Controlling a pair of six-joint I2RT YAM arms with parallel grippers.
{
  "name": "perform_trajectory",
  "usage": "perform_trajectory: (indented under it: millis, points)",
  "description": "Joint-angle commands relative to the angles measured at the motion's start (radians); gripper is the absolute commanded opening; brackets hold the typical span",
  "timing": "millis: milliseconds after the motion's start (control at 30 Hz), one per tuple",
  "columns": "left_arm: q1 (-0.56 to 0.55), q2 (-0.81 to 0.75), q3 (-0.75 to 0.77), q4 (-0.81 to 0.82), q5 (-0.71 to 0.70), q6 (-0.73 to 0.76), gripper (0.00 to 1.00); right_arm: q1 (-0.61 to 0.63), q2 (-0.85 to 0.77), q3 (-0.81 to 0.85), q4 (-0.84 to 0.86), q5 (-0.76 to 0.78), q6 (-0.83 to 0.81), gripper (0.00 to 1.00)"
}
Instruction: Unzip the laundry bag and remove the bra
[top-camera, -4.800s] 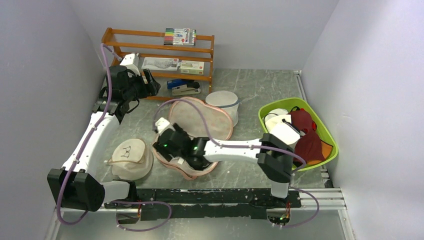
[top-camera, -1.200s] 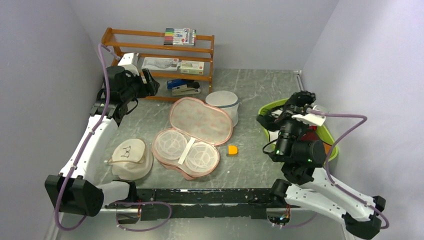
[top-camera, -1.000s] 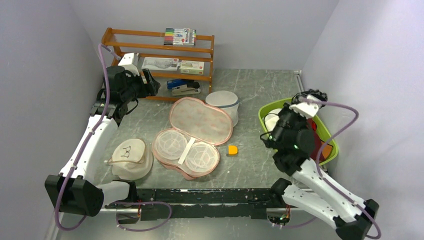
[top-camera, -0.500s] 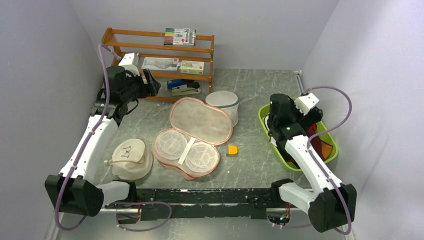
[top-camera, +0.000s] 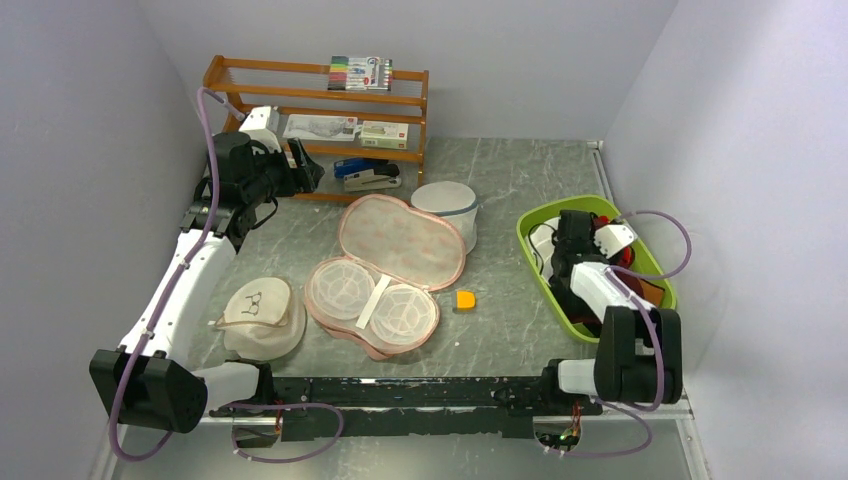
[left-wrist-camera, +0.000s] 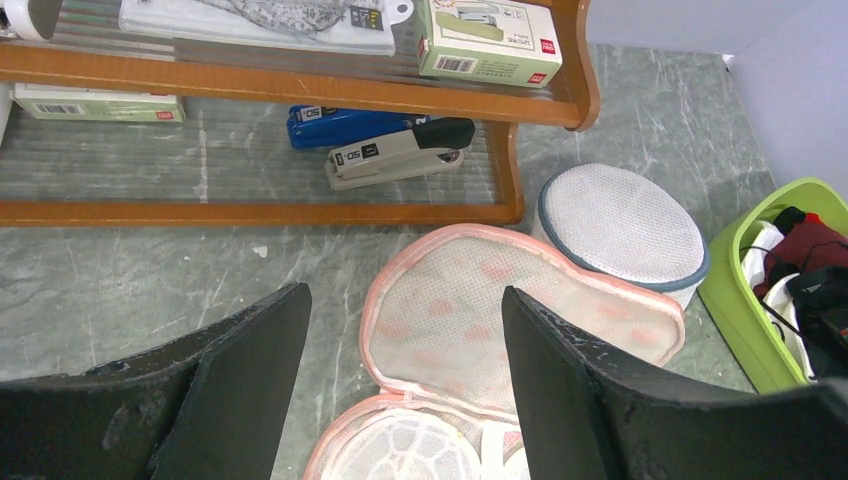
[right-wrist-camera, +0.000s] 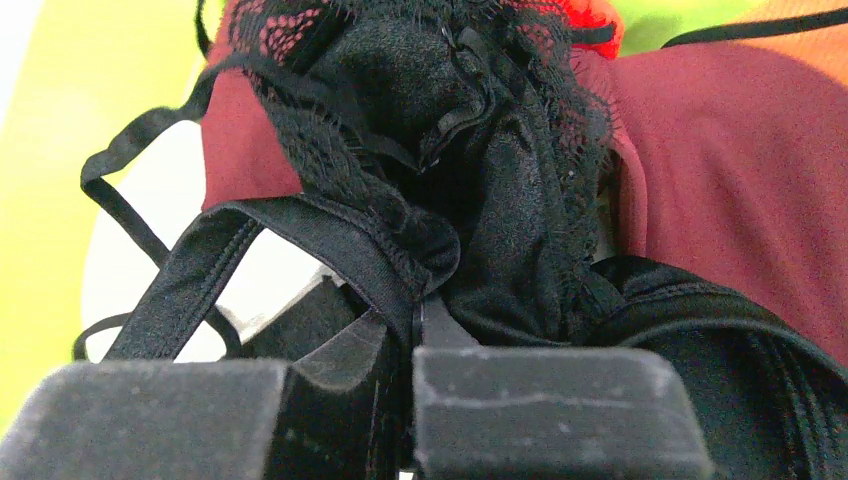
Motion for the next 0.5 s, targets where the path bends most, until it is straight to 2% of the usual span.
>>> perform_trajectory:
  millis: [0,133,367,467]
  points:
    - [-0.006,0.005,0.019,0.026,0.032,-0.006,0.81,-0.069,0.094,-0.035,0.050,-0.149,0.071,0.00]
    - [-0.006,0.000,0.019,0.030,0.048,-0.010,0.81,-0.140,0.100,-0.055,0.062,-0.206,0.097,0.00]
    - [-0.006,0.008,0.018,0.031,0.055,-0.013,0.81,-0.149,-0.014,-0.054,-0.010,-0.100,0.097,0.00]
    - [-0.006,0.011,0.019,0.029,0.055,-0.016,0.81,-0.149,-0.088,-0.073,-0.007,-0.103,0.092,0.05]
